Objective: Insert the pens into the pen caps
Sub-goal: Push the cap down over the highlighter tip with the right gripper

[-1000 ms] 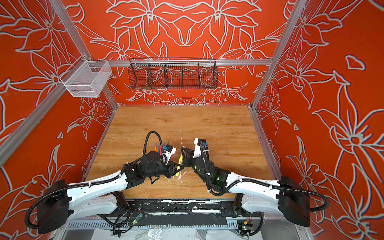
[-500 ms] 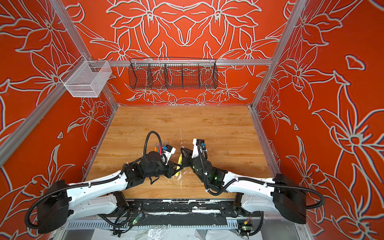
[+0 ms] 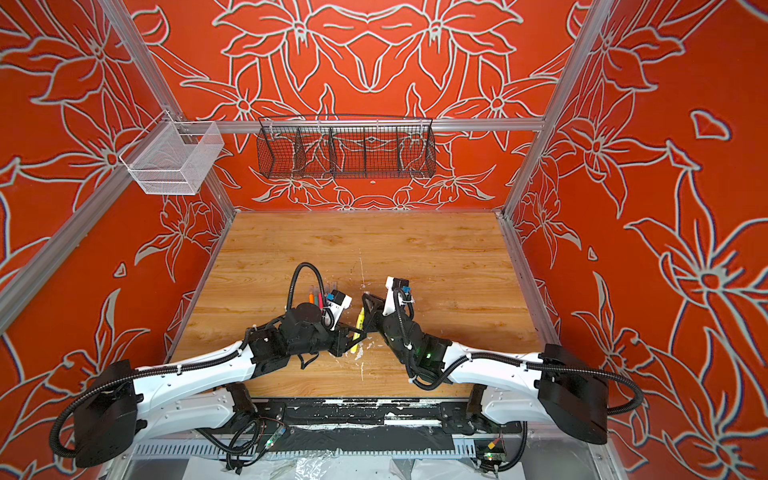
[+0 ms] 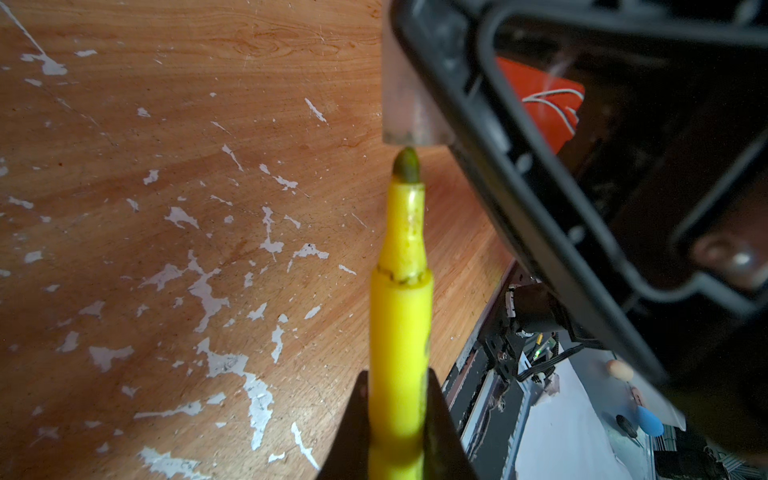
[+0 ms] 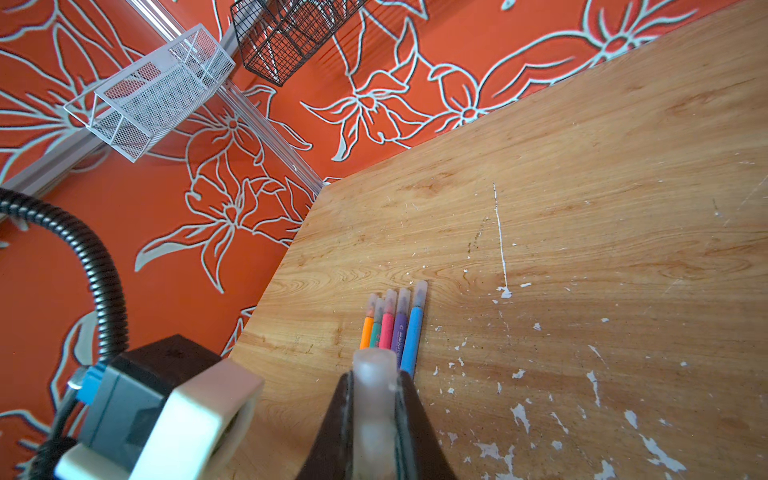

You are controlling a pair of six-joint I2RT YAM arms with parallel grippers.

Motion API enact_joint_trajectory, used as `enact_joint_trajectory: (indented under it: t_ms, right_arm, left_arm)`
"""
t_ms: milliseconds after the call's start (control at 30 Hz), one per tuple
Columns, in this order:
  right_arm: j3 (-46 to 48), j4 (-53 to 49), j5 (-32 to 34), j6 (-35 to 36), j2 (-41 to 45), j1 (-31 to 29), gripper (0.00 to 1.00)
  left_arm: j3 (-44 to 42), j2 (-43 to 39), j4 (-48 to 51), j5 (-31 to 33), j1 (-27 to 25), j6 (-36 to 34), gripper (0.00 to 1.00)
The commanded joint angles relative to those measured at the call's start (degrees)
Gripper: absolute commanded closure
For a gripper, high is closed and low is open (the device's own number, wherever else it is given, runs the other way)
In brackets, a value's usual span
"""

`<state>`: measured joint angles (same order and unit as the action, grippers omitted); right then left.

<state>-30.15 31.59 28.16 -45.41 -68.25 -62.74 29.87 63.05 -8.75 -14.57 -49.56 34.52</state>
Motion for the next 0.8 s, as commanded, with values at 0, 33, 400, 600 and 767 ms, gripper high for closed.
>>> enact_joint_trajectory:
  t_ms: [0,33,400,600,767]
  right_arm:
    - [0.36,1.67,1.26,-0.82,-0.43,-0.26,1.00]
    - [0.43,1.82,0.73,-1.00,-0.41,-0.26,1.00]
    - [2.64,0.44,-5.16,-6.06,0.51,-0.26,1.00]
    - [3.12,-0.38,-7.29,-7.49,0.91,-0.45,1.00]
    - [4.71,1.71,-10.20,-9.27,1.01,-1.01,1.00]
  left_arm:
    - [-0.42,-0.88,-1.80,-0.47,-0.27,-0.51,1.00]
    - [-0.42,-0.99,-1.71,-0.29,-0.27,-0.59,1.00]
    - [1.55,-1.85,-0.21,3.58,-0.27,-1.60,1.00]
    - [3.35,-2.64,0.65,4.74,-0.19,-2.32,1.00]
    - [3.18,-2.50,-0.27,7.32,0.78,-1.69,1.00]
